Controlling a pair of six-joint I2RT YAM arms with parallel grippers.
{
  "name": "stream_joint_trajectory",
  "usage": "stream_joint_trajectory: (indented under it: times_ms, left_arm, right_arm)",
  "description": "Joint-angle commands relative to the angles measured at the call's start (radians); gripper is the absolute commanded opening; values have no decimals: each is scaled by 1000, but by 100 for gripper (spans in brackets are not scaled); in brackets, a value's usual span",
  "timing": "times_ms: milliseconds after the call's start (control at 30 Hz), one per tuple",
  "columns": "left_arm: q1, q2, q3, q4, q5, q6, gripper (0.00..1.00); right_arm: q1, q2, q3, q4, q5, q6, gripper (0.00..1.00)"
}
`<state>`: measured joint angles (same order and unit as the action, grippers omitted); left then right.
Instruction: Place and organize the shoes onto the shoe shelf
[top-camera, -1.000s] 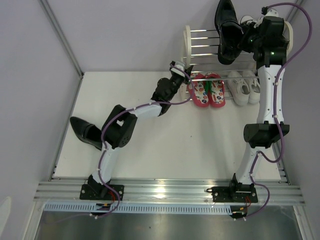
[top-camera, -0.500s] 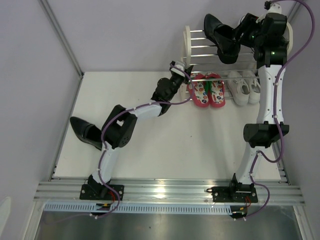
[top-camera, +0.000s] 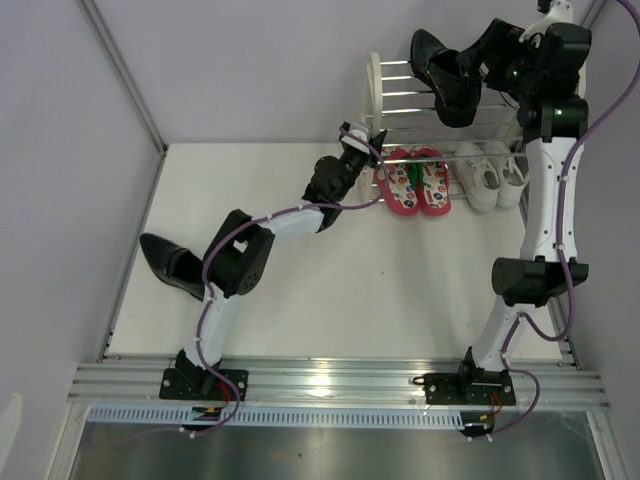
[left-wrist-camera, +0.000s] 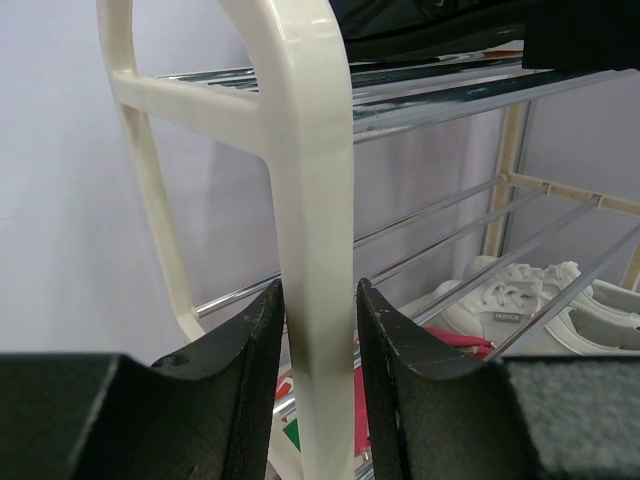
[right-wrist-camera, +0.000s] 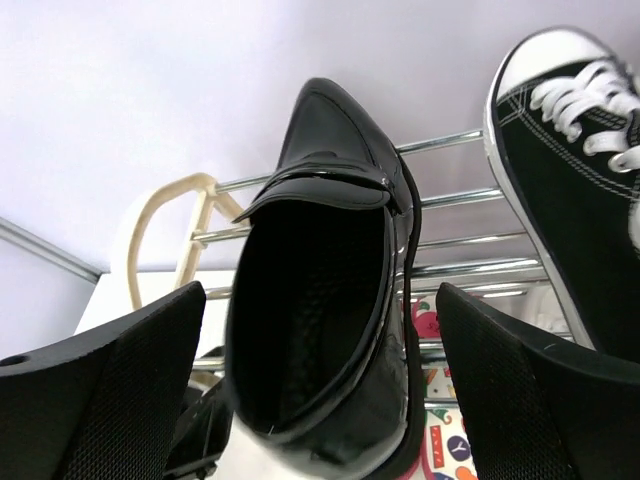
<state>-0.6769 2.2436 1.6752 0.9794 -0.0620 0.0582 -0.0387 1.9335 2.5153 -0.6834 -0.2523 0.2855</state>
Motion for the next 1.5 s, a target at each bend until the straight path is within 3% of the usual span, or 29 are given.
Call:
stream_joint_trajectory:
  times_ms: [0, 167, 500, 667, 900, 1233, 1467]
  left_arm:
    - [-12, -85, -15, 65, 10, -21, 39]
    - [-18, -113, -19, 51, 24, -11, 40]
    - [-38, -196, -121, 61, 54, -12, 46]
    - [-49, -226, -153, 68, 54, -12, 46]
    - [-70, -291, -218, 76, 110, 11, 48]
    - [-76, -413, -405, 128, 67, 26, 50]
    - [-76, -557, -590, 153, -28, 43, 58]
  right_arm:
    - [-3, -105, -15, 13, -27, -58, 99]
    - [16, -174, -71, 2, -41, -111, 99]
    - [80, -261, -305, -51, 203, -215, 99]
    - [80, -288, -384, -10, 232, -218, 99]
    - [80, -217, -380, 21, 220, -241, 99]
    - [82, -153, -371, 91, 231, -195, 99]
    - [86, -154, -398, 140, 242, -135, 74]
